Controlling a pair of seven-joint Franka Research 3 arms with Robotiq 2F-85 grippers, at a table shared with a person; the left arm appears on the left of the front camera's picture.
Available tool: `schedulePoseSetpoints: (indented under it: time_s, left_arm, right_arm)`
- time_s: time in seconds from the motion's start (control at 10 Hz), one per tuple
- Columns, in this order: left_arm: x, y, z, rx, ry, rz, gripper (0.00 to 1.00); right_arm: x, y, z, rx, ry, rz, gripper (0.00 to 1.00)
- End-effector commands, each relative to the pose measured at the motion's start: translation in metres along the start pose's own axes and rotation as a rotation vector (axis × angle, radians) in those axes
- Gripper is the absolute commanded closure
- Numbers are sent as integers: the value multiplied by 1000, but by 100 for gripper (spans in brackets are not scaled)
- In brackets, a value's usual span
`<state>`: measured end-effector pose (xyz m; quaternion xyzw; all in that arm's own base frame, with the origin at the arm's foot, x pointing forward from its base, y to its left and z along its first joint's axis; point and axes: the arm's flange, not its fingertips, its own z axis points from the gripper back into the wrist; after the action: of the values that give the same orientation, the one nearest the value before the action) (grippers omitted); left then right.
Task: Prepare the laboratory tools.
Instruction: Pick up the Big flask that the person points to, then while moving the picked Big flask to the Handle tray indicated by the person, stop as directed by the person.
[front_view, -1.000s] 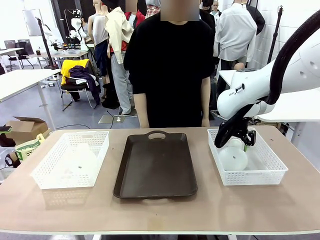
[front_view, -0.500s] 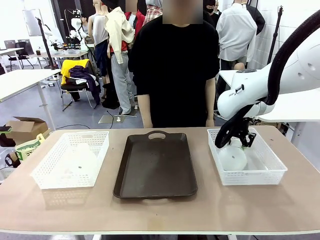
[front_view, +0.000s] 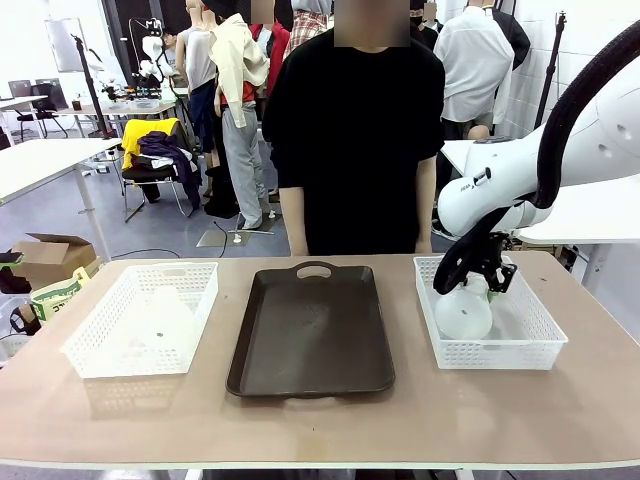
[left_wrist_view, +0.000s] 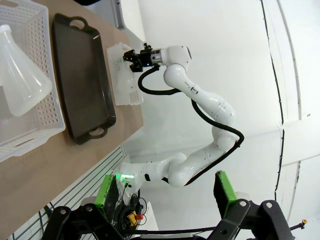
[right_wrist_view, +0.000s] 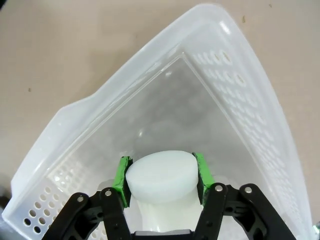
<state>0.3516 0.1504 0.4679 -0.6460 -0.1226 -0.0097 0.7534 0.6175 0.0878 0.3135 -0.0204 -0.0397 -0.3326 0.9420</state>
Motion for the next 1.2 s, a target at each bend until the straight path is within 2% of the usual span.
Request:
schedulePoseSetpoints:
  time_s: [0.0,1.1]
  left_arm:
    - [-2,-1,2,-1,7,-5,0]
    - [-2,-1,2,-1,7,-5,0]
  right_arm:
    - [-2,2,-2,0,5,8,100]
    - [-2,2,-2,0,5,8,100]
